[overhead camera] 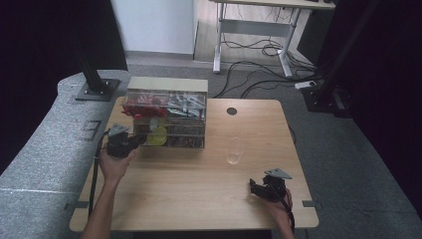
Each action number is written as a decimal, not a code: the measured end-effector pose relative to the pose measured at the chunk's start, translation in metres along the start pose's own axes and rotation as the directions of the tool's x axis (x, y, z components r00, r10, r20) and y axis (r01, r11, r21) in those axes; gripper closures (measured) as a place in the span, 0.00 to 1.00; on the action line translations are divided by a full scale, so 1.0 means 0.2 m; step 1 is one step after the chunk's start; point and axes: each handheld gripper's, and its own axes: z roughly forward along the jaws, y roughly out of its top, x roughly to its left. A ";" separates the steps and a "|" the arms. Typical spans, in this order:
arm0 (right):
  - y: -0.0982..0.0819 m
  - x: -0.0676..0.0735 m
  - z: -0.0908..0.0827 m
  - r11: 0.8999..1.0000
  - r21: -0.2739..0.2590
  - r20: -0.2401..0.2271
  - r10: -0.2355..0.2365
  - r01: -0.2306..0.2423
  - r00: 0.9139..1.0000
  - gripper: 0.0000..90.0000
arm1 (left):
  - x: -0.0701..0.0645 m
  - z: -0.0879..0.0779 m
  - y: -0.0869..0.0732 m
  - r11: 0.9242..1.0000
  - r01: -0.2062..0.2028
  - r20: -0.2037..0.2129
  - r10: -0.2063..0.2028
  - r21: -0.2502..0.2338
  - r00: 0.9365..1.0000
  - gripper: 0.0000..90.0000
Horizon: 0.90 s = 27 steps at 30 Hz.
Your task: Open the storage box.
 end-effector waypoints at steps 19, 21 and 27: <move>0.20 0.04 -0.25 0.985 -0.172 -0.043 -0.006 -0.001 0.999 0.27 | -0.01 -0.01 0.13 1.000 0.016 0.020 -0.016 -0.004 1.000 1.00; 0.23 0.06 -0.27 0.983 -0.184 -0.053 -0.012 0.002 0.999 0.27 | 0.00 -0.01 0.15 1.000 0.014 0.020 -0.014 -0.004 1.000 1.00; 0.32 0.11 -0.30 0.978 -0.210 -0.077 -0.027 0.010 0.997 0.29 | 0.00 -0.01 0.19 1.000 0.018 0.019 -0.018 -0.004 1.000 1.00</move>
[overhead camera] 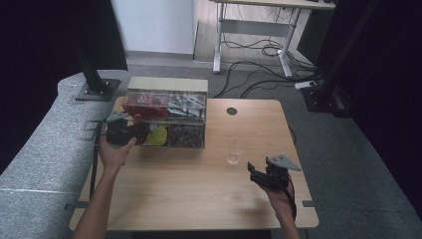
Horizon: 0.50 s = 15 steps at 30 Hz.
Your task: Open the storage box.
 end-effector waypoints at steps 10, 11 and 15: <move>0.10 0.11 0.04 1.000 -0.015 -0.056 -0.018 0.017 0.998 0.29 | 0.00 0.03 0.01 1.000 0.009 0.007 -0.009 0.019 1.000 1.00; 0.11 0.12 0.05 1.000 -0.019 -0.061 -0.023 0.022 0.998 0.29 | 0.00 0.03 0.01 1.000 0.008 0.006 -0.008 0.020 1.000 1.00; 0.15 0.17 0.07 0.999 -0.033 -0.089 -0.039 0.036 0.995 0.29 | 0.00 0.03 0.01 1.000 0.009 0.007 -0.009 0.023 1.000 1.00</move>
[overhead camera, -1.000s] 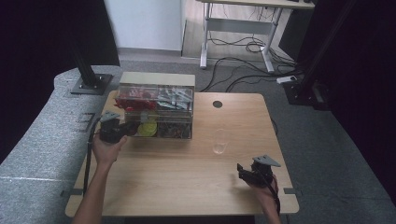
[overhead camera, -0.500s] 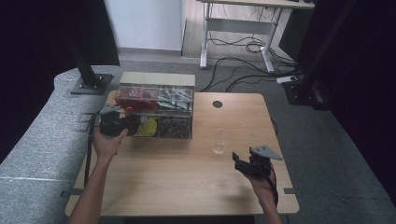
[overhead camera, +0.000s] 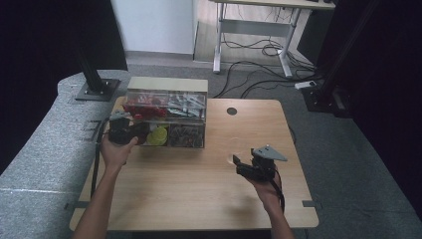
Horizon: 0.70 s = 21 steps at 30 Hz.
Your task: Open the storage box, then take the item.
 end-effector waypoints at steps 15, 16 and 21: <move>0.06 0.06 0.04 1.000 -0.018 -0.013 -0.015 0.015 1.000 0.29 | -0.01 0.00 0.01 1.000 -0.004 -0.003 0.004 0.008 1.000 1.00; 0.06 0.07 0.04 1.000 -0.018 -0.016 -0.016 0.016 1.000 0.29 | -0.01 -0.01 0.00 1.000 -0.005 -0.005 0.005 0.008 1.000 1.00; 0.08 0.10 0.06 0.999 -0.021 -0.033 -0.025 0.024 0.999 0.29 | -0.02 -0.01 0.01 1.000 -0.010 -0.006 0.010 0.011 1.000 1.00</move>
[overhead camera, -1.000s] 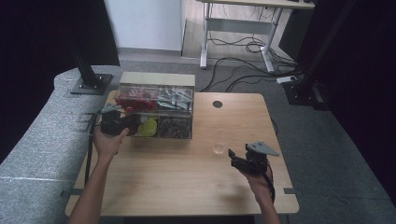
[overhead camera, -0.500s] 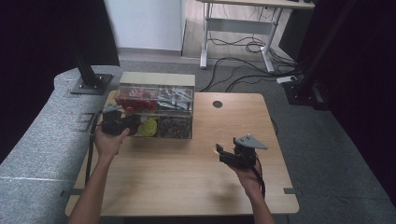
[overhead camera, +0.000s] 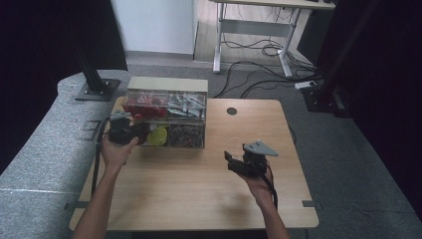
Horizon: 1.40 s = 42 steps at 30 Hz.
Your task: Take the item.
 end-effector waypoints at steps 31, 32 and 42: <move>0.10 0.15 0.13 1.000 -0.003 -0.087 -0.027 0.027 0.996 0.34 | -0.03 0.00 0.02 1.000 -0.010 0.011 0.010 0.011 1.000 1.00; 0.11 0.16 0.15 1.000 -0.002 -0.093 -0.029 0.029 0.995 0.34 | -0.03 0.00 0.02 1.000 -0.010 0.013 0.010 0.011 1.000 1.00; 0.12 0.20 0.20 1.000 0.001 -0.111 -0.023 0.024 0.993 0.35 | -0.05 0.02 0.02 1.000 -0.013 0.018 0.012 0.014 1.000 1.00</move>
